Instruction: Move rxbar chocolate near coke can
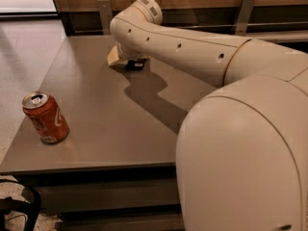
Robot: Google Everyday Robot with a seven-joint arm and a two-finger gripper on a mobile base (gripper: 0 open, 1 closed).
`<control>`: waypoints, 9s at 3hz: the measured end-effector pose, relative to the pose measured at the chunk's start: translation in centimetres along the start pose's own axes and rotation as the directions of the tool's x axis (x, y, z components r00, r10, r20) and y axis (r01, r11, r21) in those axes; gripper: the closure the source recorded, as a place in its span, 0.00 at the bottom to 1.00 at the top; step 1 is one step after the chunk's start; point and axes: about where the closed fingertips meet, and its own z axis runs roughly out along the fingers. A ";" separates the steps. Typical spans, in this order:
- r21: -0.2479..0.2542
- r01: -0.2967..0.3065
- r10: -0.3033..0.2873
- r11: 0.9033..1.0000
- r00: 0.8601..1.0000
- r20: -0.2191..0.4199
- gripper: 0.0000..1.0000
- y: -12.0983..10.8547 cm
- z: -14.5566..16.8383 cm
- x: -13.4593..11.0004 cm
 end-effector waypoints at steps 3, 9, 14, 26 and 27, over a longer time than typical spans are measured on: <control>0.033 0.009 -0.010 0.999 1.000 0.016 1.00 -0.5 -1.7 -1.8; 0.005 -0.043 0.041 0.999 0.978 0.205 1.00 -10.2 -17.2 -1.0; -0.212 0.103 -0.031 0.972 0.948 0.316 1.00 -7.8 -22.2 2.4; -0.492 0.453 -0.414 0.744 0.890 0.193 0.83 14.6 -21.7 13.9; -0.490 0.456 -0.416 0.743 0.888 0.197 0.59 14.7 -21.9 13.8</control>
Offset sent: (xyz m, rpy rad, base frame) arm 0.0000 0.0000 0.0029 0.0000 -0.0001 0.0000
